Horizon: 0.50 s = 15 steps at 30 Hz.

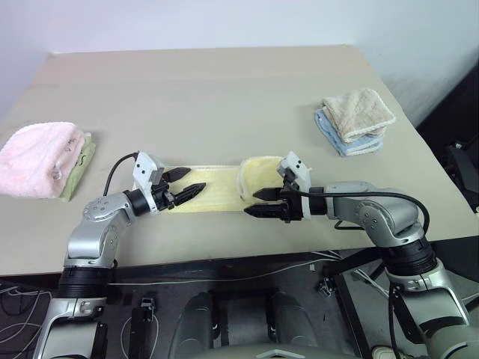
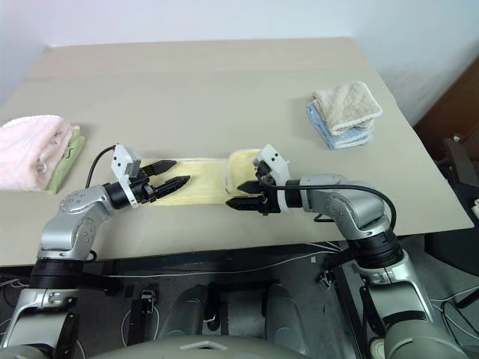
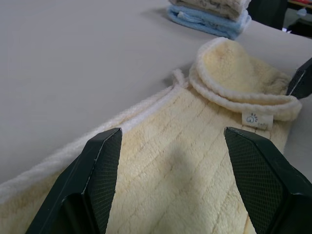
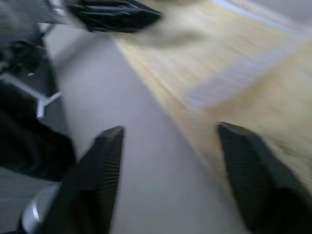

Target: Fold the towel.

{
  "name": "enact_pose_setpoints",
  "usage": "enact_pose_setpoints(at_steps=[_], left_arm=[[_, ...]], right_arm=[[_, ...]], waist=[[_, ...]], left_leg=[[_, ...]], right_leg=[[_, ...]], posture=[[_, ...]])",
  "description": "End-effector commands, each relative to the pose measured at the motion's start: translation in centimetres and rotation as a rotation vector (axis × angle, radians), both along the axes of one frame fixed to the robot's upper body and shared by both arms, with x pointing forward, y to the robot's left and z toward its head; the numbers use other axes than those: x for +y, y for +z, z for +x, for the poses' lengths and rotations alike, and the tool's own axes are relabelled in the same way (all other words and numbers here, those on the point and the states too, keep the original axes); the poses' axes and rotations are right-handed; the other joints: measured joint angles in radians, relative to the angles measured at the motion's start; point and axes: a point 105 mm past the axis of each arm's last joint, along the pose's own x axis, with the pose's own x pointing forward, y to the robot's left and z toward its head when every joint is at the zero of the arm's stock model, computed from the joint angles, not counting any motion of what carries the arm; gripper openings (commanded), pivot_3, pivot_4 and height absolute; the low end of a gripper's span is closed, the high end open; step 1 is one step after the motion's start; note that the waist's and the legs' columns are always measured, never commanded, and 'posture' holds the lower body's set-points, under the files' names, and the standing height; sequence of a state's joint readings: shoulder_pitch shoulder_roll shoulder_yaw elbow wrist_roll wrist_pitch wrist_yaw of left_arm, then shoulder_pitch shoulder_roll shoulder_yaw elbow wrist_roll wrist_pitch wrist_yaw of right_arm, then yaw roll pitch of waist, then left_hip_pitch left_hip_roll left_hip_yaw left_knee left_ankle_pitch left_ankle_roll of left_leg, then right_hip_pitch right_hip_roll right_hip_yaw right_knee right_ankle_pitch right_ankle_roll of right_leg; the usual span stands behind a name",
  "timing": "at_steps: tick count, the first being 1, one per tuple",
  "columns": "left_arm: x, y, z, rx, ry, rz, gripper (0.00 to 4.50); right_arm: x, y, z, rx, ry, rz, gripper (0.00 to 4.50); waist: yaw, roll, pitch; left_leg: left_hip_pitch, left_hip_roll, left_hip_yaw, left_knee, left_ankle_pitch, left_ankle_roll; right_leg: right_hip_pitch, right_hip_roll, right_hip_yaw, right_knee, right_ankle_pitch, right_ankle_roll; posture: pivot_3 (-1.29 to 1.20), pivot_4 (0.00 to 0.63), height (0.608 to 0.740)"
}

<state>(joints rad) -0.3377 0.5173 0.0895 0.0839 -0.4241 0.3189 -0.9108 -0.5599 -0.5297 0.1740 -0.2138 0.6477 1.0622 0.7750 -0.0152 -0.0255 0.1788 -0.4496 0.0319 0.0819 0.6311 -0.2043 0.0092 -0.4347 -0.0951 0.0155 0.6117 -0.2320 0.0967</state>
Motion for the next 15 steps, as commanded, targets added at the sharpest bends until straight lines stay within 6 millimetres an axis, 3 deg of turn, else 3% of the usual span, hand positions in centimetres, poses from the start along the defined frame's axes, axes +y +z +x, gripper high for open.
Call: enact_pose_setpoints(at_steps=[1,4,7,9,15], left_arm=[[-0.6,3.1,0.3,-0.11,-0.025,-0.052,3.49],[-2.7,5.7,0.2,-0.16,-0.112,-0.174,3.49],[-4.8,7.0,-1.3,-0.123,-0.278,-0.292,2.93],[-6.0,6.8,-1.7,-0.09,-0.352,-0.294,2.21],[-8.2,5.6,-0.6,-0.035,-0.421,-0.256,0.15]], right_arm=[[-0.7,2.6,-0.1,-0.089,-0.004,0.107,4.07],[-2.2,4.3,0.9,-0.148,-0.087,0.199,4.07],[-2.8,4.9,1.7,-0.247,-0.147,0.222,3.46],[-3.1,4.8,2.6,-0.257,-0.205,0.235,2.75],[-4.1,3.5,5.4,-0.259,-0.38,0.225,0.67]], waist=[[0.005,0.0,0.0],[0.005,0.0,0.0],[0.002,0.0,0.0],[-0.002,0.0,0.0],[0.0,0.0,0.0]], left_leg=[[0.0,0.0,0.0,0.0,0.0,0.0],[0.0,-0.001,0.0,0.0,0.0,0.0],[0.0,-0.001,0.0,0.001,0.0,0.0],[0.001,0.0,0.0,0.001,0.0,0.0],[0.005,0.0,0.001,0.002,0.001,0.0]], right_leg=[[0.0,0.0,0.0,0.0,0.0,0.0],[0.001,0.0,-0.001,0.0,0.0,0.0],[0.002,0.001,-0.001,0.0,0.0,0.0],[0.002,0.003,-0.001,0.0,0.0,0.001],[0.005,0.009,-0.001,0.002,0.0,0.001]], posture=[[0.0,0.15,0.74],[0.0,0.15,0.74],[0.0,0.15,0.74],[0.0,0.15,0.74],[0.0,0.15,0.74]])
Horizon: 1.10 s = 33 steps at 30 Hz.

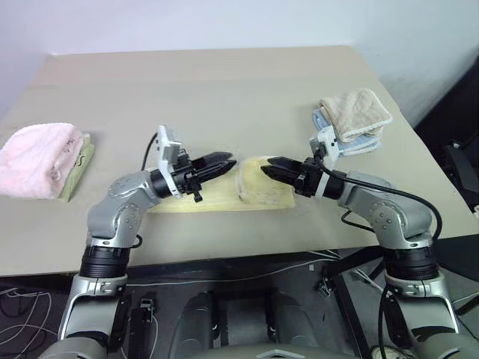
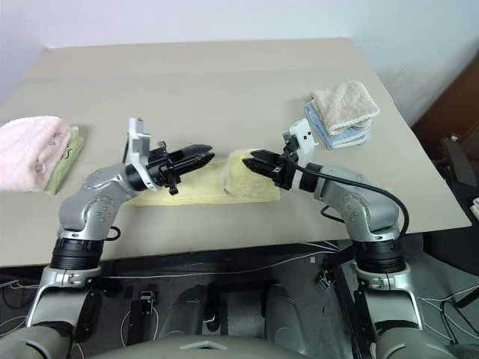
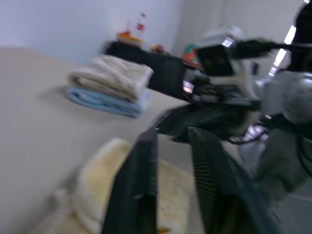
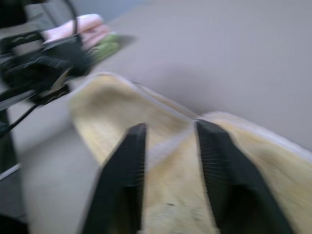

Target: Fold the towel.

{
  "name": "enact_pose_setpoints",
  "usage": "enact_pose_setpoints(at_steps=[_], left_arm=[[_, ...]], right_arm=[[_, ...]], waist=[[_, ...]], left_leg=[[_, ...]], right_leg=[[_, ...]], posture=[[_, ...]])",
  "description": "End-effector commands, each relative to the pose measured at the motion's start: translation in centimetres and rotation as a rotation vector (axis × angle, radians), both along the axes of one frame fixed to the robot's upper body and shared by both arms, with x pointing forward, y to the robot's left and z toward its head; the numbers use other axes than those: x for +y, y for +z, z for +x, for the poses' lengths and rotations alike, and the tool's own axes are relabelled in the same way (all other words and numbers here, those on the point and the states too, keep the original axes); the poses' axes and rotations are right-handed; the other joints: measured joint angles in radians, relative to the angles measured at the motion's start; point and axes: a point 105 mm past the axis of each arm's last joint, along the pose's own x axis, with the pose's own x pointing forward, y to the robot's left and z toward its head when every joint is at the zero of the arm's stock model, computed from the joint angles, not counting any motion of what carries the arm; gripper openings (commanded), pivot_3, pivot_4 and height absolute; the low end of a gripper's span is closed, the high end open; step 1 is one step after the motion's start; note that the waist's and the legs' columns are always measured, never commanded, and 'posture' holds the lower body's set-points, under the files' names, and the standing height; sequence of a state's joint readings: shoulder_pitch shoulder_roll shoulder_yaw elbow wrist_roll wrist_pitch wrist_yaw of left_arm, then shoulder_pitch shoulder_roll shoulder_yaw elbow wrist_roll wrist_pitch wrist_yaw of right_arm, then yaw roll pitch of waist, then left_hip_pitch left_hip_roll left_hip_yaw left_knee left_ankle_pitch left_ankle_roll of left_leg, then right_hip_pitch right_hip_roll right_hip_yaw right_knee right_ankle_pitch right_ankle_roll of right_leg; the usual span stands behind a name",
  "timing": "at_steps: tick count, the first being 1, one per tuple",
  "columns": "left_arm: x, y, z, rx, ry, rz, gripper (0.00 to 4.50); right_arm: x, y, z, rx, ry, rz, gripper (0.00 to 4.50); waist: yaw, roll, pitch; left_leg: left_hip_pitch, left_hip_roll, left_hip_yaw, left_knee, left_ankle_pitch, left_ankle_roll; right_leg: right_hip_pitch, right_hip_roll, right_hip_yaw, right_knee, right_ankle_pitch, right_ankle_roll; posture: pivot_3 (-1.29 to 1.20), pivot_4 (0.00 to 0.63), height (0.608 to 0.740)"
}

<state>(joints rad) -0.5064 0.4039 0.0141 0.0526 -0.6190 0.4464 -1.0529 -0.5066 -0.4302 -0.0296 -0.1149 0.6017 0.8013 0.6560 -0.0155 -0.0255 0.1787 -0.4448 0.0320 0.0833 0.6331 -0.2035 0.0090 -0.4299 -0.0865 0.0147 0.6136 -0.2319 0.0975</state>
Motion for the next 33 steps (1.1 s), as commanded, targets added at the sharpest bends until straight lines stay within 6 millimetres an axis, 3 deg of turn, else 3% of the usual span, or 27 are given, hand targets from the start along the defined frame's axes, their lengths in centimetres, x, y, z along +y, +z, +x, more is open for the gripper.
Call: enact_pose_setpoints(at_steps=[1,2,5,14,17,22,25,29,33], left_arm=[[-1.5,0.6,0.7,-0.013,-0.053,-0.015,0.0],[-1.9,0.6,0.8,-0.004,-0.068,-0.031,0.0],[-2.8,1.2,1.0,0.029,-0.099,-0.1,0.0],[-7.0,-3.6,2.5,0.004,-0.129,0.173,0.0],[-7.2,-5.5,3.2,-0.031,-0.084,0.296,0.0],[-6.7,-7.7,2.7,0.003,-0.073,0.357,0.0],[-6.6,-9.3,1.1,0.059,-0.1,0.351,0.0],[-6.8,-9.1,0.5,0.083,-0.083,0.303,0.0],[-6.1,-8.1,1.3,0.112,-0.012,0.236,0.0]], right_arm=[[-0.7,0.6,1.6,-0.048,-0.1,0.012,0.24],[-0.7,0.3,2.0,-0.047,-0.121,0.005,0.02],[-0.6,-0.3,2.4,-0.059,-0.146,-0.019,0.02],[-0.2,-0.9,4.5,-0.05,-0.234,-0.01,0.02],[0.1,-1.5,4.8,-0.034,-0.244,-0.006,0.02],[1.0,-3.6,4.4,0.01,-0.237,-0.015,0.02],[2.1,-7.0,3.8,0.033,-0.228,-0.097,0.02],[2.4,-9.2,3.9,0.028,-0.247,-0.159,0.02],[2.3,-9.1,4.5,-0.001,-0.251,-0.174,0.02]], waist=[[0.0,0.0,0.0],[0.001,0.0,0.0],[0.001,0.0,0.0],[0.001,0.0,0.0],[0.0,0.0,0.0],[-0.002,0.0,0.0],[-0.002,0.0,0.0],[-0.004,-0.001,-0.002],[-0.007,-0.001,-0.004]], left_leg=[[0.0,0.0,0.0,0.001,0.0,0.0],[0.0,0.0,0.0,0.001,0.0,0.0],[-0.001,0.0,0.0,0.002,0.0,0.0],[0.0,0.0,0.0,0.002,0.0,0.0],[-0.001,0.0,-0.001,0.002,0.0,0.0],[-0.001,0.0,-0.001,0.0,0.0,0.0],[0.0,0.001,-0.002,0.0,0.0,0.0],[0.003,0.001,-0.002,0.0,0.0,0.0],[0.006,0.002,-0.003,0.002,0.0,0.0]], right_leg=[[0.0,0.0,0.0,0.0,0.0,0.0],[0.001,0.0,0.0,0.0,0.0,0.0],[0.001,-0.001,0.0,-0.001,0.0,0.0],[0.001,0.001,0.0,0.0,0.001,0.002],[0.001,0.001,0.0,0.0,0.001,0.002],[0.0,0.0,0.0,0.0,0.002,0.003],[0.0,0.0,0.0,0.0,0.002,0.003],[0.003,0.0,0.001,0.0,0.001,0.003],[0.006,0.0,0.0,0.001,0.0,0.0]], posture=[[0.0,0.15,0.74],[0.0,0.15,0.74],[0.0,0.15,0.74],[0.0,0.15,0.74],[0.0,0.15,0.74],[0.0,0.15,0.74],[0.0,0.15,0.74],[0.0,0.15,0.74],[0.0,0.15,0.74]])
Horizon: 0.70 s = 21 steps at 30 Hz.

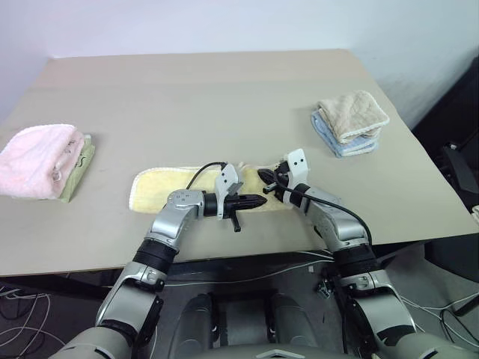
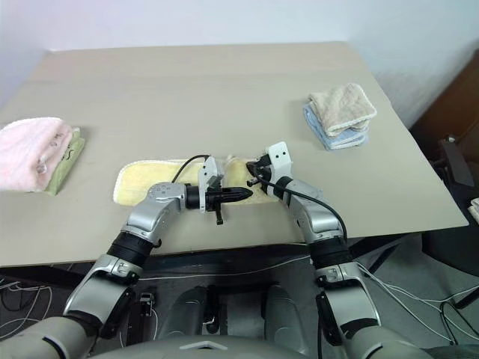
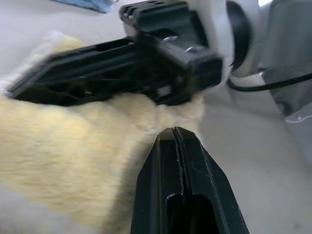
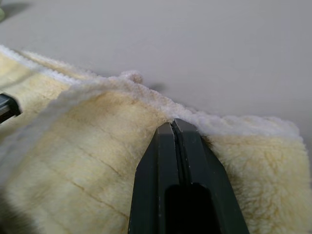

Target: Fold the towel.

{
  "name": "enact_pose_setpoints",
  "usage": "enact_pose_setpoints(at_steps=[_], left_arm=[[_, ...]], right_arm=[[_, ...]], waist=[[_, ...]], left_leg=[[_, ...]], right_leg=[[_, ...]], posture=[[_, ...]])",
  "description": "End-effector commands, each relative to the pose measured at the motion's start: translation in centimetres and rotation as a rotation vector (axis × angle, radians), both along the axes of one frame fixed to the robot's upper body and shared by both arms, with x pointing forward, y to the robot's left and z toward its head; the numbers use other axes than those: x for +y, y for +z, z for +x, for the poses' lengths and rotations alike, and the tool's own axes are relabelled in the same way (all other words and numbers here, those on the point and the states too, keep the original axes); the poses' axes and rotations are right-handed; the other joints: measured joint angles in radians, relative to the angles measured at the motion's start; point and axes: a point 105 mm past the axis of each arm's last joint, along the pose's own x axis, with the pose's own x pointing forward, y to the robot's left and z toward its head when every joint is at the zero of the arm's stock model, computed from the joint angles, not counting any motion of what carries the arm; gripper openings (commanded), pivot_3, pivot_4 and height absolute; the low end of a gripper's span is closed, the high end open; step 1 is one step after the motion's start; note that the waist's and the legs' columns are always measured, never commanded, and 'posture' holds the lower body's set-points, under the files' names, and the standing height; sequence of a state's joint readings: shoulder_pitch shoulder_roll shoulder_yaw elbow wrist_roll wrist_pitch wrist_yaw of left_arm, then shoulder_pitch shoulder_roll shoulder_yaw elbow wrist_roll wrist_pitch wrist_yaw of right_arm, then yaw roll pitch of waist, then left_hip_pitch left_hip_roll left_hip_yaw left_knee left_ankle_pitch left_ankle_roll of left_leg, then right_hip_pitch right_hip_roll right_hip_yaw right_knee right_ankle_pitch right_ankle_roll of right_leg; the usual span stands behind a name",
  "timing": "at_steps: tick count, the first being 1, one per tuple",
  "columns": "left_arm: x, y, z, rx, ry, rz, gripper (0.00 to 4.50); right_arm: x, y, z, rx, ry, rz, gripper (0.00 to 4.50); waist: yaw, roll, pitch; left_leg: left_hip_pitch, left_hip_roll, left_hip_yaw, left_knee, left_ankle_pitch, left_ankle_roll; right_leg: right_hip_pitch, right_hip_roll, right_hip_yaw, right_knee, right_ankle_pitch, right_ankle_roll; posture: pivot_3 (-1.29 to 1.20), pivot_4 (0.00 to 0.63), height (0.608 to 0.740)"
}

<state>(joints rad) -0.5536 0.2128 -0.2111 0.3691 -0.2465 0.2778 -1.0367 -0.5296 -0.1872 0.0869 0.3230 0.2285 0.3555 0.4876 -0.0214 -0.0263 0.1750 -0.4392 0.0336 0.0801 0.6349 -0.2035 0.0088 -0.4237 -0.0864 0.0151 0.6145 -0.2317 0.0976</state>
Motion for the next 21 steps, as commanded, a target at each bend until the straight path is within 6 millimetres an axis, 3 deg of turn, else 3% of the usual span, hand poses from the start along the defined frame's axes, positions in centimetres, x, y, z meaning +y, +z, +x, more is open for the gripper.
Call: enact_pose_setpoints(at_steps=[1,5,8,11,14,19,21], left_arm=[[0.6,1.3,0.7,0.007,0.062,-0.071,0.0],[2.4,4.3,1.6,-0.012,0.12,-0.171,0.0],[3.7,6.5,1.7,-0.019,0.159,-0.239,0.57],[6.1,8.7,1.7,-0.055,0.226,-0.26,1.54],[8.3,9.6,1.8,-0.09,0.325,-0.253,2.6],[11.7,10.9,0.9,-0.2,0.449,-0.224,4.29],[12.8,11.3,0.2,-0.249,0.486,-0.196,4.5]], right_arm=[[0.0,-1.3,0.2,0.034,-0.002,-0.023,0.02],[0.2,1.6,0.4,-0.036,0.071,0.036,0.02],[0.4,3.7,-0.1,-0.072,0.134,0.093,0.0],[0.5,6.6,-1.2,-0.127,0.222,0.119,0.0],[0.9,7.7,-2.8,-0.141,0.334,0.097,0.6],[1.6,8.2,-4.5,-0.156,0.446,0.036,2.24],[1.9,8.2,-5.0,-0.153,0.477,0.027,2.98]], waist=[[-0.002,0.0,0.0],[-0.008,0.0,0.0],[-0.017,0.0,0.0],[-0.018,0.0,0.001],[-0.018,0.0,0.001],[-0.021,0.0,0.001],[-0.021,0.0,0.001]], left_leg=[[0.001,0.0,0.0,0.001,0.0,0.0],[0.001,0.001,-0.001,0.001,0.0,-0.001],[-0.001,0.002,-0.001,0.001,0.0,-0.001],[-0.004,0.001,-0.001,0.0,0.0,0.0],[-0.004,0.001,-0.001,-0.002,0.0,0.0],[-0.003,0.0,-0.001,-0.003,0.0,-0.001],[-0.004,0.001,-0.001,-0.003,0.0,-0.001]], right_leg=[[0.001,0.0,0.0,0.001,0.0,0.0],[0.0,0.0,0.0,0.001,0.001,-0.001],[-0.002,0.0,0.0,0.001,0.001,0.0],[-0.004,-0.001,0.0,0.001,0.003,0.003],[-0.005,-0.001,0.0,0.0,0.003,0.004],[-0.005,0.0,0.0,0.0,0.002,0.004],[-0.005,0.0,0.0,0.0,0.002,0.003]], posture=[[0.0,0.15,0.74],[0.0,0.15,0.74],[0.0,0.15,0.74],[0.0,0.15,0.74],[0.0,0.15,0.74],[0.0,0.15,0.74],[0.0,0.15,0.74]])
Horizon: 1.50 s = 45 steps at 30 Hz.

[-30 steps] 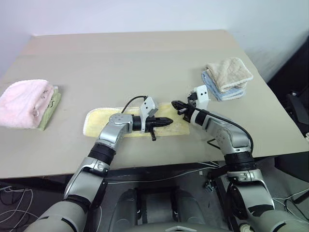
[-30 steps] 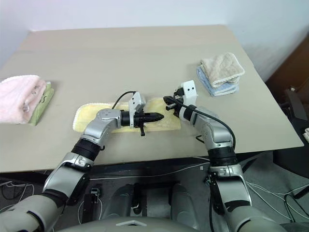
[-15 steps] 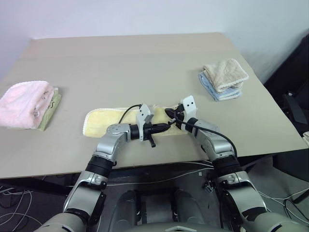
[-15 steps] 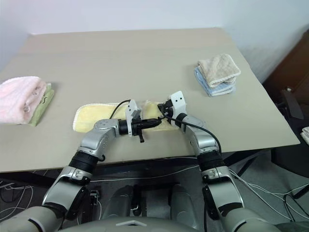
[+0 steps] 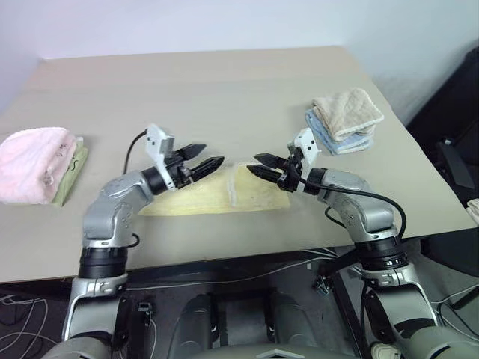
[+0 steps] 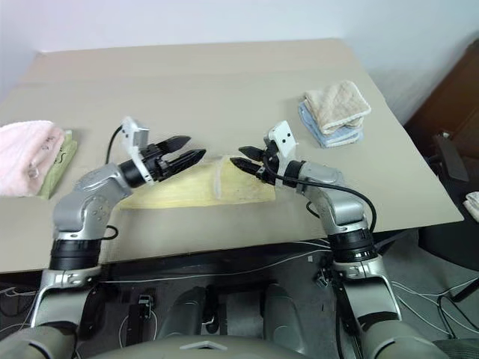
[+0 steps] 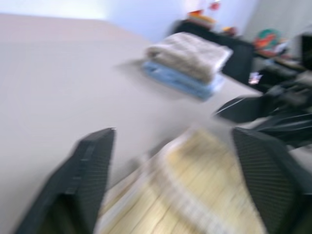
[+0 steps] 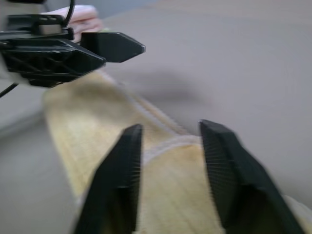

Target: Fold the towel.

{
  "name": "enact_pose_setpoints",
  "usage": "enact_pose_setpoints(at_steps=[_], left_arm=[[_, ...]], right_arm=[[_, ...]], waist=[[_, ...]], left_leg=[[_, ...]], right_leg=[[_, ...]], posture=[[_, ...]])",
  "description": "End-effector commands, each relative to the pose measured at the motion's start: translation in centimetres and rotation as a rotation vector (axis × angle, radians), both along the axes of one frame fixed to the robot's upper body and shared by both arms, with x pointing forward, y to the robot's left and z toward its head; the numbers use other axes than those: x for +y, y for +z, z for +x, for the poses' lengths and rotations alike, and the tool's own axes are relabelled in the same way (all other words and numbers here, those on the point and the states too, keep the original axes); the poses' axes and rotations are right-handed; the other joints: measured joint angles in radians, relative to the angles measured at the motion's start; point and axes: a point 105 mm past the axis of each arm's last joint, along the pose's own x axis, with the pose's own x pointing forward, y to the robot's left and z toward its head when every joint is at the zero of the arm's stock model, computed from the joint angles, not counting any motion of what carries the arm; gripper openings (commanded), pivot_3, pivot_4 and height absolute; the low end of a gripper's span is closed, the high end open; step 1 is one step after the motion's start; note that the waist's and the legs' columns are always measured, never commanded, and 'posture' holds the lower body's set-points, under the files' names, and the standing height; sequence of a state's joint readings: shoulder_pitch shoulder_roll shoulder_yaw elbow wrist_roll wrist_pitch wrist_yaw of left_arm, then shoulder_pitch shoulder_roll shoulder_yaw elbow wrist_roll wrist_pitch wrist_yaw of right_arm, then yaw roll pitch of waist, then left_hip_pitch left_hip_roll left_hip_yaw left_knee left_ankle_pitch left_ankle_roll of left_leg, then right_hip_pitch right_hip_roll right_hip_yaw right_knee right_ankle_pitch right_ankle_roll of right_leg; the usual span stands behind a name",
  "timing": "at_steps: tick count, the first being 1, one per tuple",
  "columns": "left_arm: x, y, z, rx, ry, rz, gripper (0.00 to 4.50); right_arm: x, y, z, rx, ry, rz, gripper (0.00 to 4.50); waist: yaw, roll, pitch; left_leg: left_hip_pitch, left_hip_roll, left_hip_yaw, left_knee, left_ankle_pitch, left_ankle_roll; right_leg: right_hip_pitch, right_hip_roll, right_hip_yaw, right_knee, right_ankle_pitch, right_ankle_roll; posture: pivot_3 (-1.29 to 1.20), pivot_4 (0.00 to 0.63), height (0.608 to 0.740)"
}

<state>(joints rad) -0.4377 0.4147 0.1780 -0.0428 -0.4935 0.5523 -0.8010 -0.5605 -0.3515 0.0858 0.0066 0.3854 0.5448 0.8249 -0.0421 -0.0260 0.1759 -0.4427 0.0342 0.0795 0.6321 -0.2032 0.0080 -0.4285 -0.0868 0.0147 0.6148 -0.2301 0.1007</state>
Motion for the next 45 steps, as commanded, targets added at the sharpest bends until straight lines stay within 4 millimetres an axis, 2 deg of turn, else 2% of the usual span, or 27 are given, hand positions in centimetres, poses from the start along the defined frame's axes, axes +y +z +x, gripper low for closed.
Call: enact_pose_setpoints(at_steps=[1,4,5,8,13,15,18,24,31,40,45], left_arm=[[1.6,3.0,-1.6,-0.137,0.054,0.015,4.5],[3.2,2.8,-2.8,-0.086,0.116,-0.011,4.5],[4.2,2.0,-3.3,-0.026,0.161,-0.022,4.5],[6.0,0.2,-5.0,0.079,0.249,-0.013,4.5],[9.2,-2.8,-8.2,0.24,0.461,0.002,4.5],[9.7,-2.5,-8.8,0.261,0.499,-0.109,4.5],[10.1,-3.4,-10.1,0.36,0.549,-0.262,4.5],[10.1,-5.6,-11.4,0.55,0.629,-0.389,4.5],[11.5,-6.2,-10.4,0.623,0.723,-0.515,4.5],[11.4,-6.2,-8.0,0.646,0.712,-0.528,4.5],[10.7,-5.9,-7.4,0.658,0.664,-0.56,4.5]], right_arm=[[1.0,1.0,-1.3,-0.038,0.088,-0.005,3.32],[1.1,1.1,-1.3,-0.041,0.099,-0.014,4.38],[1.0,1.0,-0.9,-0.043,0.083,-0.021,4.47],[0.9,0.5,-0.3,-0.041,0.069,-0.058,4.47],[1.0,-0.1,-1.0,-0.047,0.157,-0.125,4.47],[1.0,-0.2,-0.7,-0.055,0.155,-0.138,4.47],[1.0,-0.3,-0.6,-0.063,0.172,-0.156,4.47],[1.0,-0.4,0.1,-0.081,0.175,-0.183,4.47],[0.9,-0.7,0.5,-0.096,0.155,-0.203,4.47],[0.0,-0.8,0.9,-0.112,0.103,-0.234,4.47],[-0.5,-1.3,0.8,-0.109,0.082,-0.256,4.47]], waist=[[0.0,0.0,0.0],[0.001,0.0,0.0],[0.0,0.0,0.0],[-0.003,0.0,0.0],[0.0,0.0,0.0],[0.003,0.0,0.0],[0.0,0.0,0.0],[-0.001,0.0,0.0],[0.0,0.0,0.0],[0.0,0.0,0.0],[0.002,0.0,0.0]], left_leg=[[0.0,0.0,0.0,0.0,0.0,0.0],[0.0,0.0,0.0,0.0,0.0,0.0],[0.0,0.0,0.0,0.0,0.0,0.0],[0.0,0.0,0.0,-0.001,0.0,-0.001],[0.0,0.0,0.001,-0.002,-0.002,-0.003],[0.0,0.0,0.0,-0.003,-0.002,-0.004],[0.0,-0.001,0.0,-0.002,-0.002,-0.004],[0.0,-0.002,0.001,-0.004,-0.002,-0.004],[0.0,-0.002,0.001,-0.005,-0.002,-0.004],[0.0,-0.002,0.001,-0.006,-0.002,-0.004],[0.0,-0.002,0.002,-0.008,-0.002,-0.004]], right_leg=[[0.0,0.0,0.0,0.0,-0.001,-0.002],[0.0,-0.002,0.0,-0.001,-0.001,-0.003],[0.0,-0.002,0.0,-0.001,-0.001,-0.003],[0.0,-0.003,0.001,-0.001,-0.001,-0.003],[-0.002,-0.004,0.001,-0.001,-0.002,-0.004],[-0.002,-0.006,0.0,-0.001,-0.002,-0.004],[-0.001,-0.01,-0.001,-0.002,-0.001,-0.004],[-0.002,-0.01,0.0,-0.002,-0.002,-0.005],[-0.002,-0.011,0.0,-0.003,-0.002,-0.005],[-0.003,-0.011,0.0,-0.004,-0.002,-0.006],[-0.003,-0.012,0.0,-0.004,-0.001,-0.006]], posture=[[0.0,0.15,0.74],[0.0,0.15,0.74],[0.0,0.15,0.74],[0.0,0.15,0.74],[0.0,0.15,0.74],[0.0,0.15,0.74],[0.0,0.15,0.74],[0.0,0.15,0.74],[0.0,0.15,0.74],[0.0,0.15,0.74],[0.0,0.15,0.74]])
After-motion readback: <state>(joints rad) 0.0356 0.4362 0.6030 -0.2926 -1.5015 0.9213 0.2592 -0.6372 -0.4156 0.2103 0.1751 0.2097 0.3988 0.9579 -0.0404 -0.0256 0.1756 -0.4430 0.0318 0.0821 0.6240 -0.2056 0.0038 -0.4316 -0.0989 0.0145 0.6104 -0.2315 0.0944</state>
